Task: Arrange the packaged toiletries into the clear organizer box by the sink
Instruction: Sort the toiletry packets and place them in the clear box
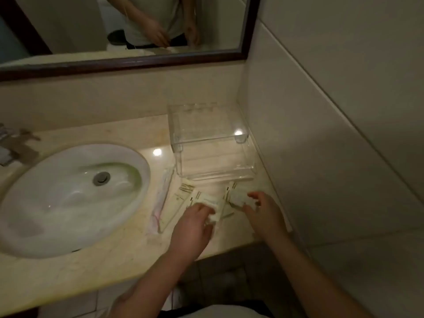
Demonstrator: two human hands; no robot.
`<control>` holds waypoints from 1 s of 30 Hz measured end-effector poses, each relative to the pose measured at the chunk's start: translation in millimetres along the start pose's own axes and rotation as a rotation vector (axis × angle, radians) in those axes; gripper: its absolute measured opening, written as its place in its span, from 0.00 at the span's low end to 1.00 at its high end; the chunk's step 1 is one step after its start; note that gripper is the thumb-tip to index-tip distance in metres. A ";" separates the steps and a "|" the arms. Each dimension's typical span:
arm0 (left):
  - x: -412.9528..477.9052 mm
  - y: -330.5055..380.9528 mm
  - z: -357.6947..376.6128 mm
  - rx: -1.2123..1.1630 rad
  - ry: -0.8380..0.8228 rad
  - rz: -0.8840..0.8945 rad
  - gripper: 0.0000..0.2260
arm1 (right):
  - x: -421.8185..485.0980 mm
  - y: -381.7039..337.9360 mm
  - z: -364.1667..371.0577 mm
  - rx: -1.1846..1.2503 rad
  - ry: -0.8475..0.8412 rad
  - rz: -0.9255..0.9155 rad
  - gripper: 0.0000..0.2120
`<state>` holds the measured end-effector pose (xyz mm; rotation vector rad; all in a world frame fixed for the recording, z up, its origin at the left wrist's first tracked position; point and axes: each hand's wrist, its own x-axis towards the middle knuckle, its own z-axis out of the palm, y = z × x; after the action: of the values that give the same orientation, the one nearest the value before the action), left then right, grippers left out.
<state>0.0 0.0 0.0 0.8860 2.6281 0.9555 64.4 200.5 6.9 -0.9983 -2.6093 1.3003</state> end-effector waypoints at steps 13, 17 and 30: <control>58.4 11.5 0.2 -0.016 0.154 -0.184 0.10 | 24.2 18.6 10.9 -0.500 0.029 -0.214 0.20; 68.9 29.2 -35.6 -0.746 0.312 -0.611 0.05 | 26.7 13.0 5.1 -0.387 0.078 -0.201 0.13; 110.9 -22.6 -86.5 -1.346 0.293 -0.881 0.09 | 55.7 -80.7 -21.9 0.326 -0.008 0.046 0.04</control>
<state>-131.9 8.5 53.1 -0.6743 1.4791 2.0426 -14.5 212.6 67.8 -1.0002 -2.2856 1.6718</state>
